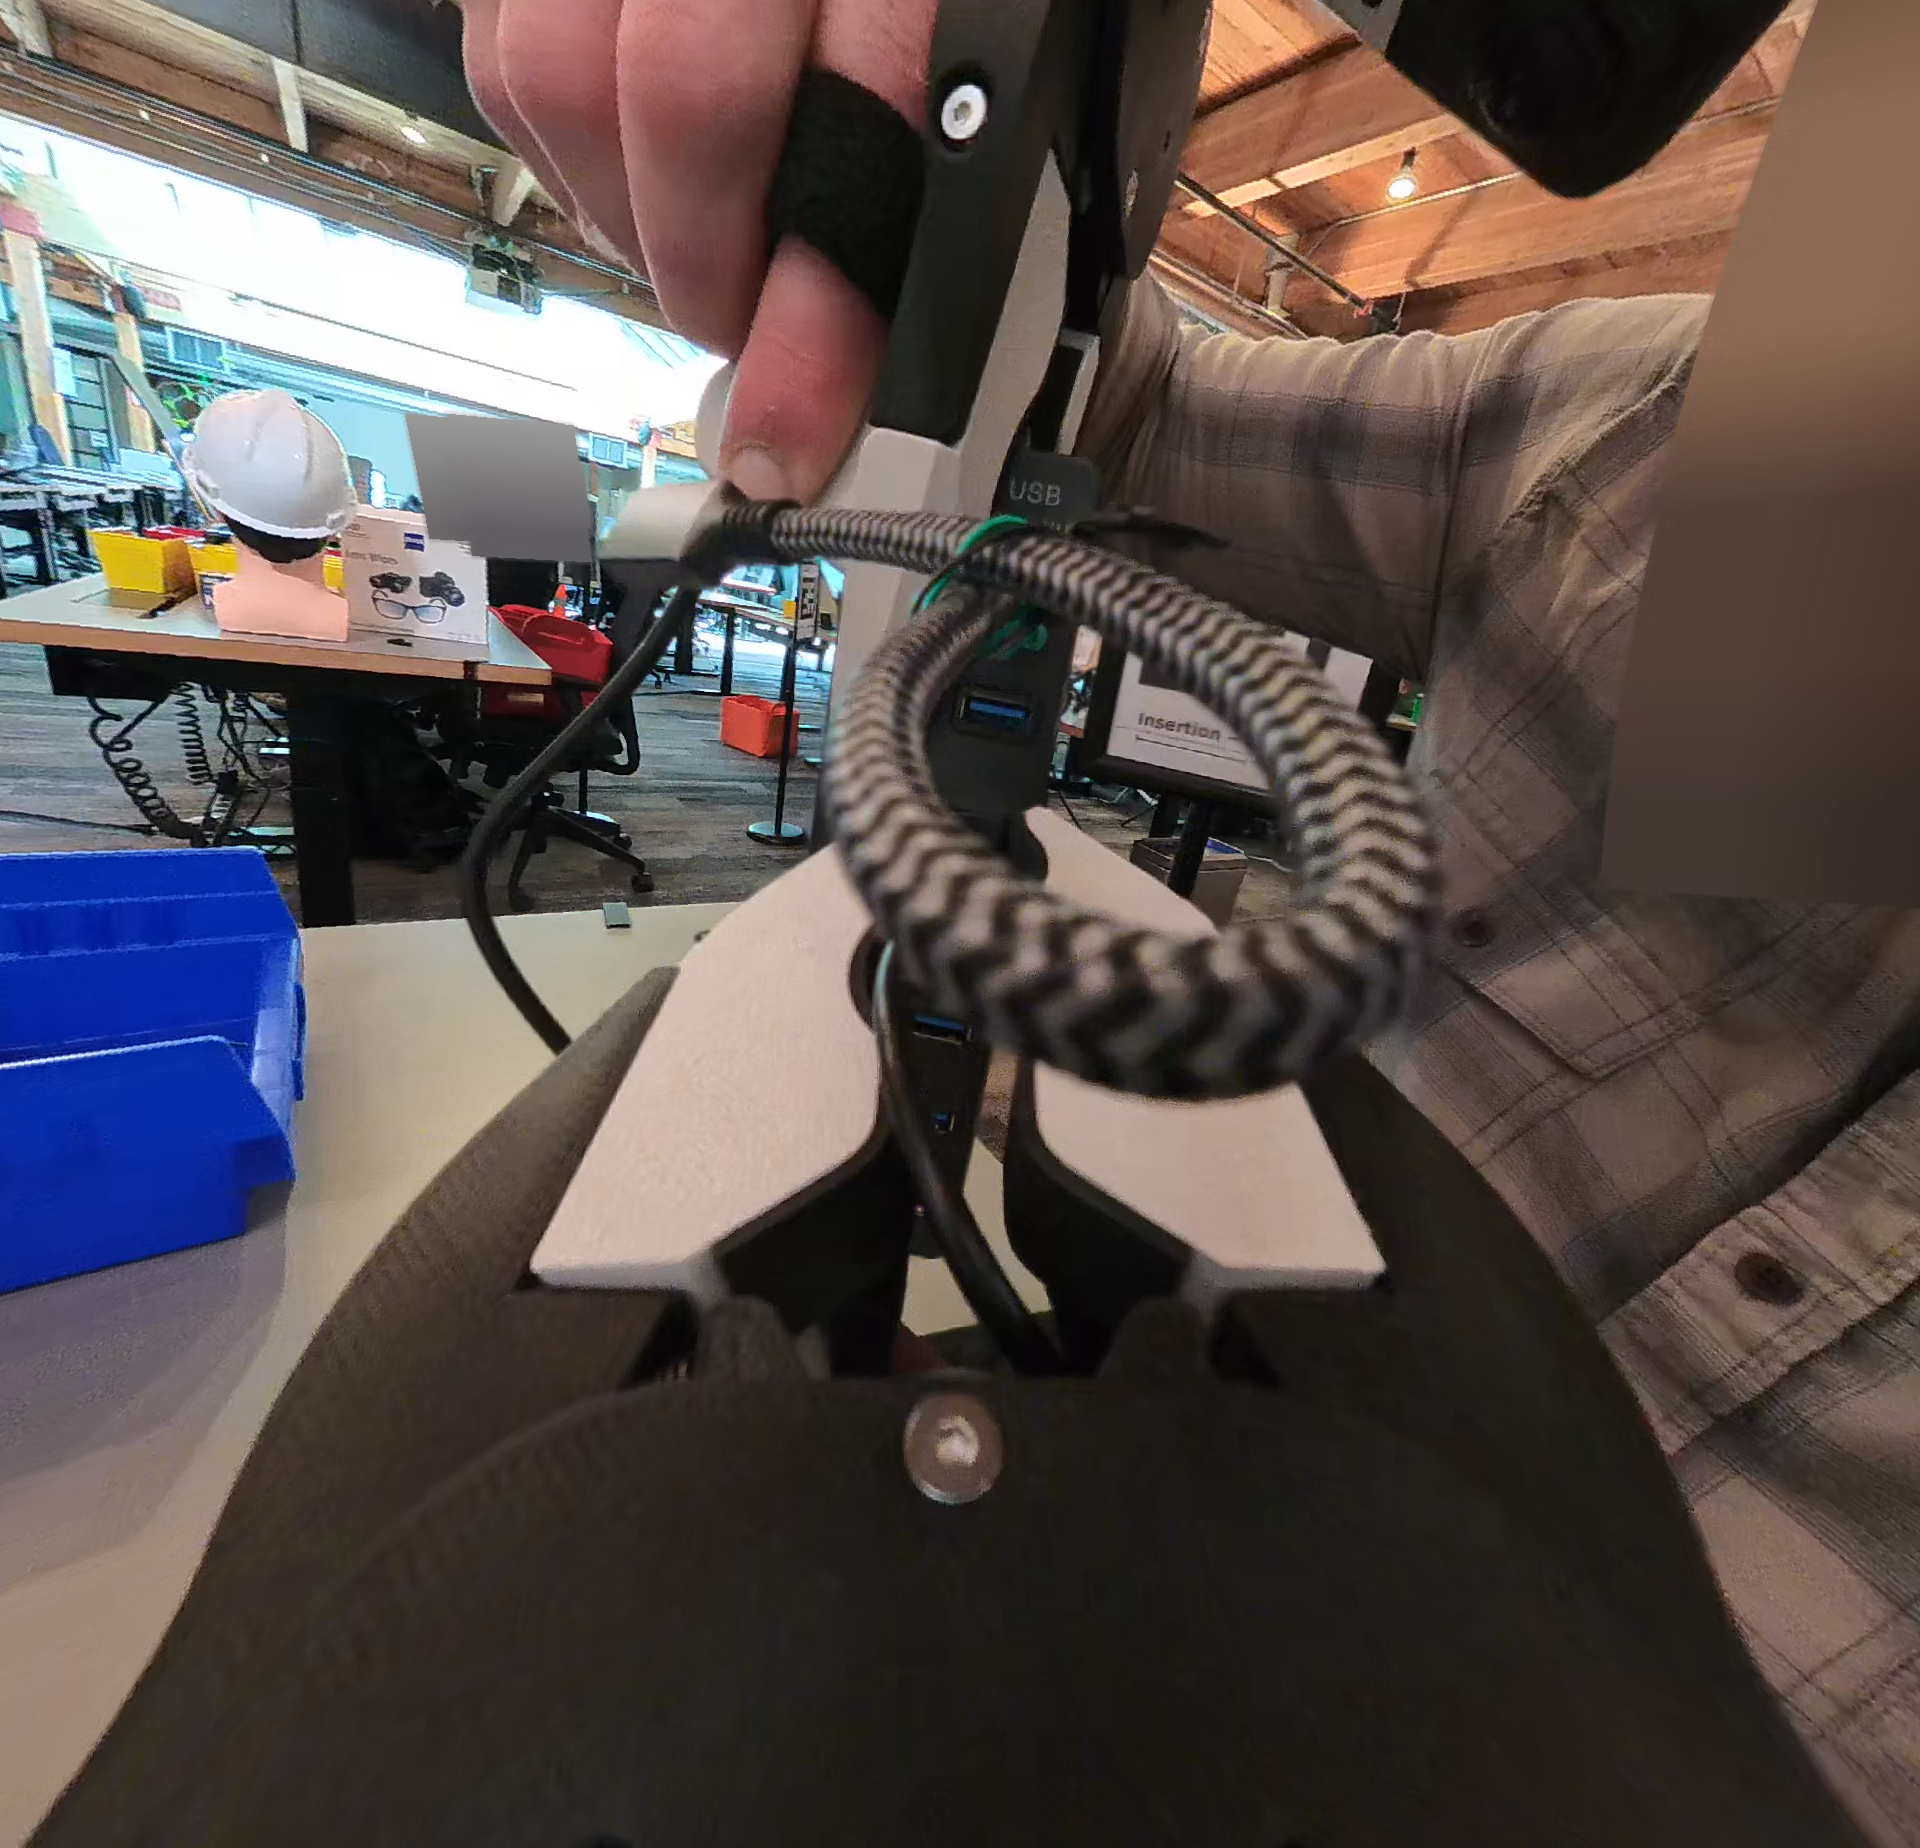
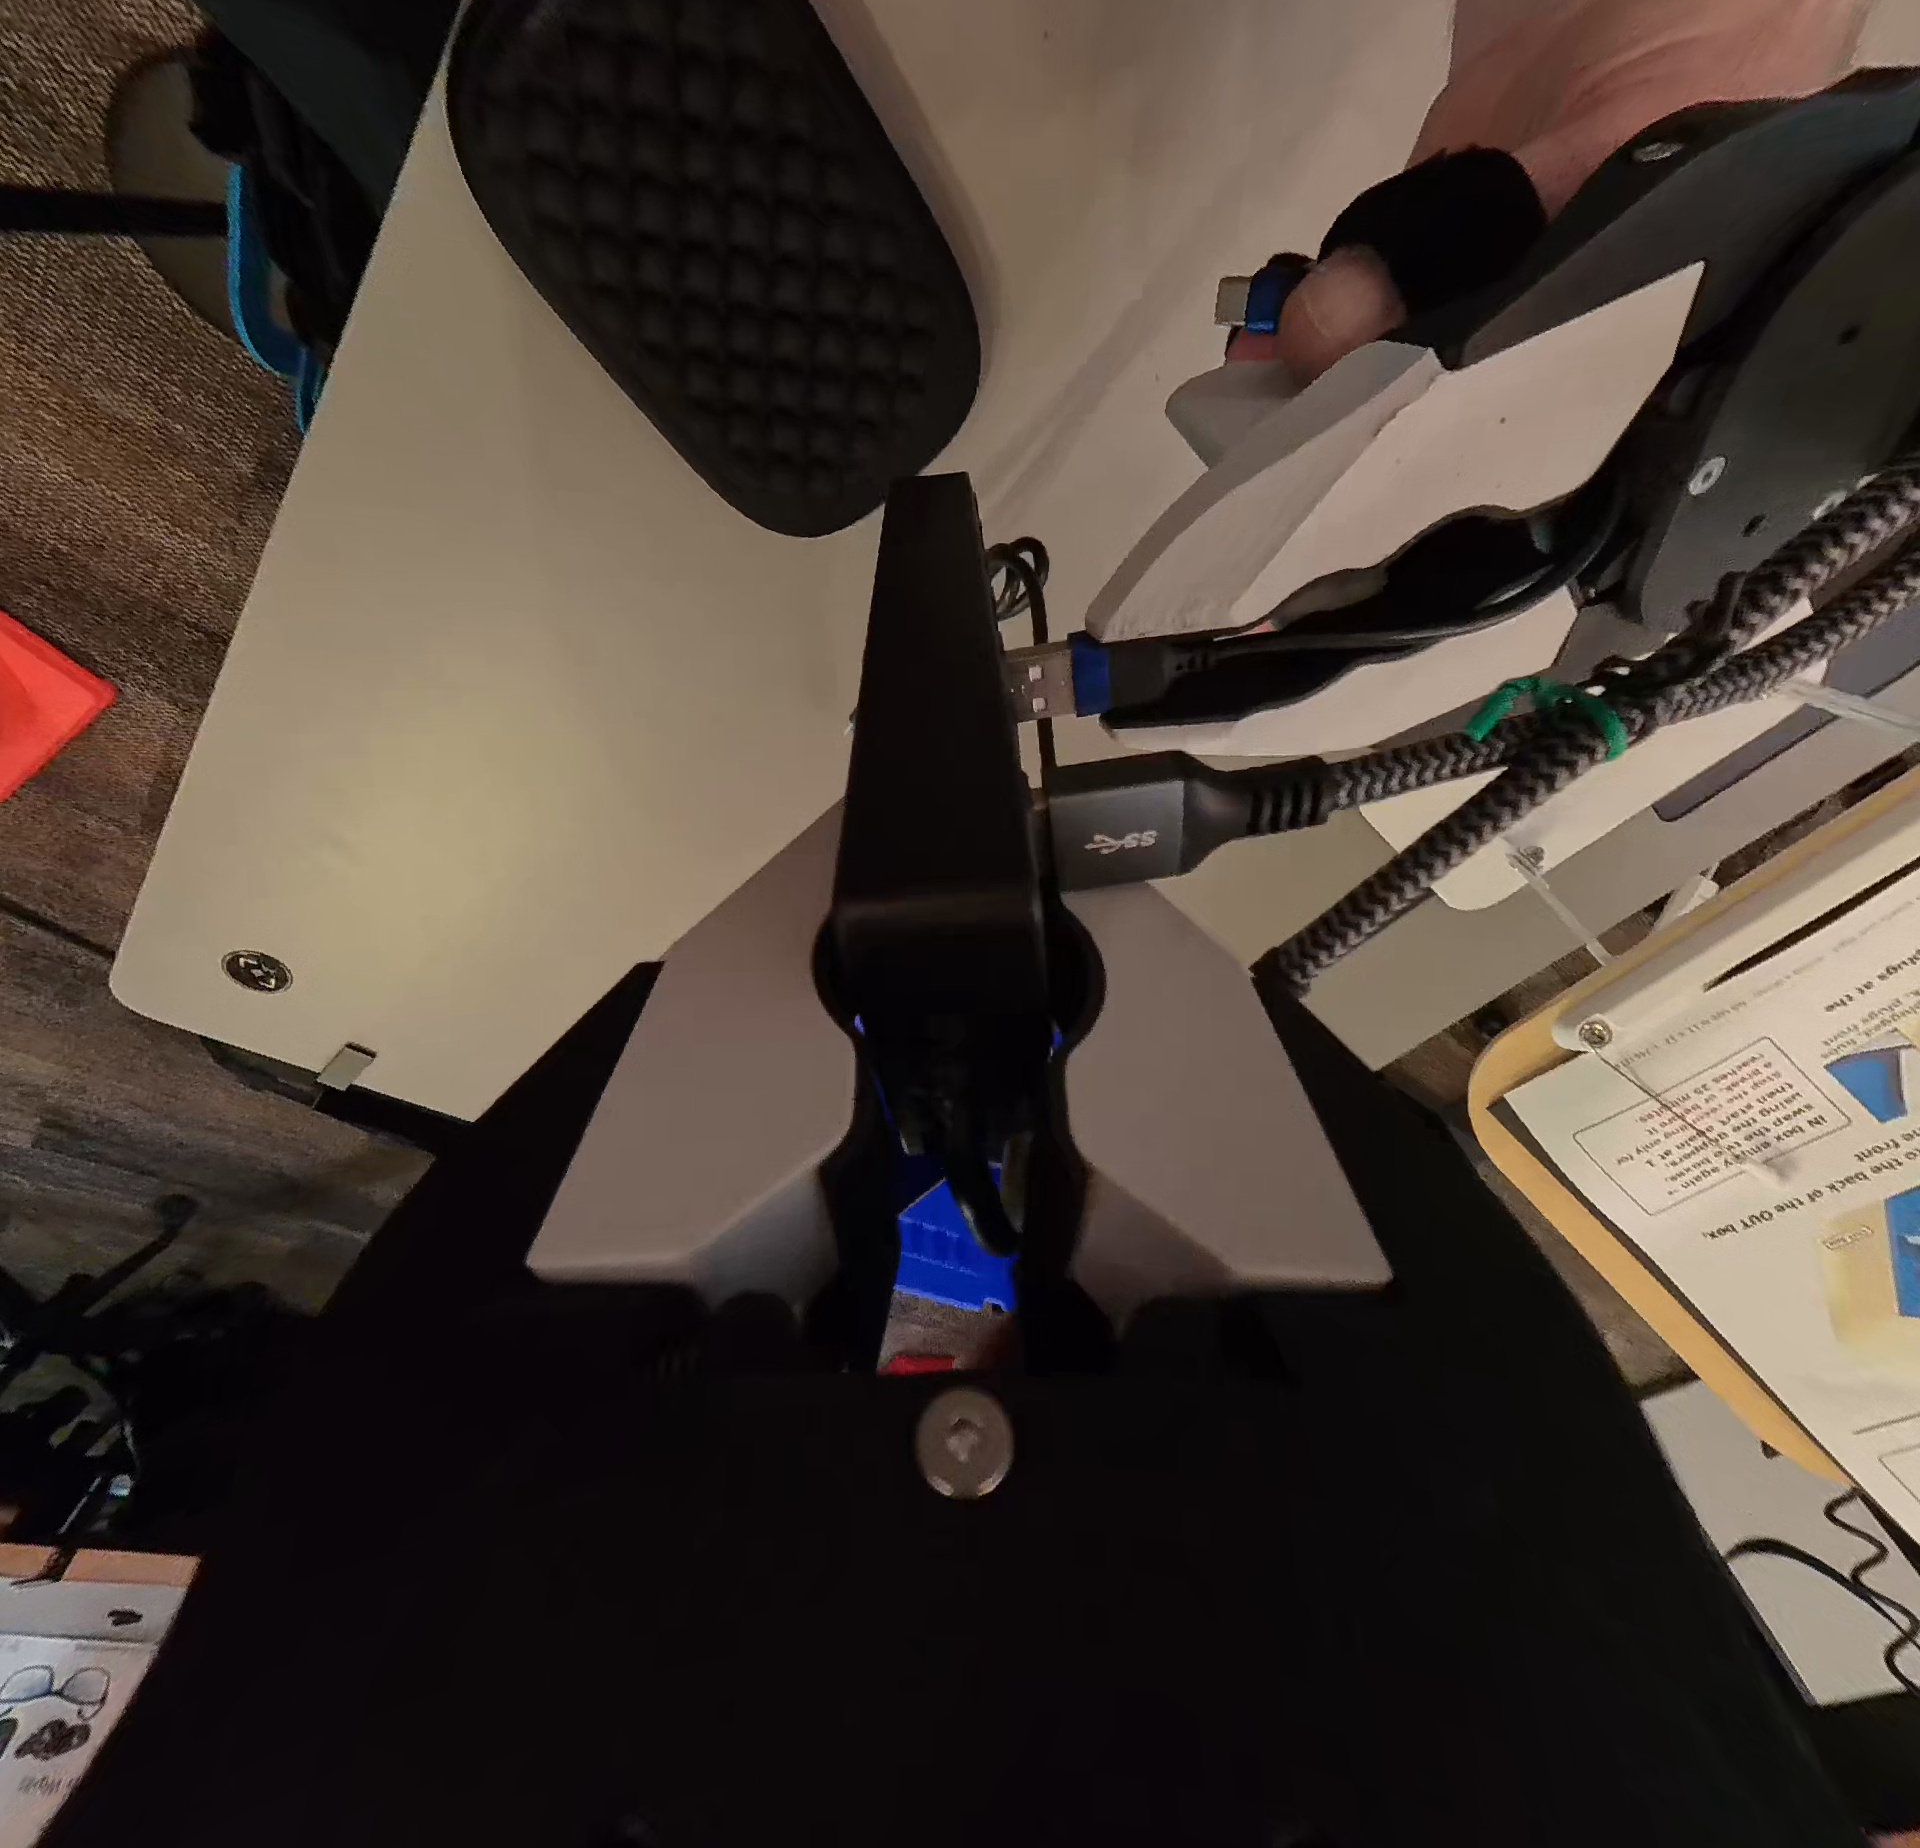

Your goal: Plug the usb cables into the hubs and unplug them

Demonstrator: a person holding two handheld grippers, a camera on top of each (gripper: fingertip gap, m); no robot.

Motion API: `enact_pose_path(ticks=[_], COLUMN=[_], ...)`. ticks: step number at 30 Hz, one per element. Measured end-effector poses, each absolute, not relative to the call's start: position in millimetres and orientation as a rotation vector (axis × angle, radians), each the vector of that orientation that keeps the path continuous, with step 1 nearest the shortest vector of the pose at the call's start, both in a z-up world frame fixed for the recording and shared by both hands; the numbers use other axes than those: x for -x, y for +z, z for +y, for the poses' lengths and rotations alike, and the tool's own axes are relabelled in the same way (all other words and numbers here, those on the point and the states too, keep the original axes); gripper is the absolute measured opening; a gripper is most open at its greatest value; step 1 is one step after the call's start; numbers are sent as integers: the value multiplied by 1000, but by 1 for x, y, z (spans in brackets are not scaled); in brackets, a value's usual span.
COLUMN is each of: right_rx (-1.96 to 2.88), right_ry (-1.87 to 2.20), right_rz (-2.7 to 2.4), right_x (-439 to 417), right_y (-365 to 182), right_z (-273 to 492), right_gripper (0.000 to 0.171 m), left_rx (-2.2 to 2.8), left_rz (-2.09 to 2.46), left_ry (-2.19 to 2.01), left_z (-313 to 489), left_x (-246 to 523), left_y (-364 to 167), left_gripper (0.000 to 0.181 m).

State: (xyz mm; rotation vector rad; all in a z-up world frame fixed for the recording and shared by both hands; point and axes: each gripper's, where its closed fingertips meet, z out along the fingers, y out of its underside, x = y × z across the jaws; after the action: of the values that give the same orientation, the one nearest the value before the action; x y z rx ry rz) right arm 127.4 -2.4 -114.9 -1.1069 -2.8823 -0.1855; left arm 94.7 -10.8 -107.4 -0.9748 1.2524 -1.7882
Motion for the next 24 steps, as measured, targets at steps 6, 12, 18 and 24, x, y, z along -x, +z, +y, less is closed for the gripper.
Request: enact_pose_path(ticks=[6, 12, 18, 24], right_rx=[1089, 1062, 1053, 1018], right_ry=[-125, -185, -168, -195], right_rz=[-2874, -2857, -2844, -2852], right_x=[-125, -126, -126, -127], right_y=[-114, -110, -109, -109], right_z=[-8, -4, -5, -5], right_gripper=[23, 23, 23, 24], left_rx=[959, 987, 983, 977], left_rz=[1276, 1217, 1202, 1191], left_ry=[-1820, -1893, -1910, -1926], left_z=[-17, -13, -15, -16], left_x=[-93, -94, -94, -96], left_y=[-106, -104, -102, -102], left_gripper=[14, 15, 15, 15])
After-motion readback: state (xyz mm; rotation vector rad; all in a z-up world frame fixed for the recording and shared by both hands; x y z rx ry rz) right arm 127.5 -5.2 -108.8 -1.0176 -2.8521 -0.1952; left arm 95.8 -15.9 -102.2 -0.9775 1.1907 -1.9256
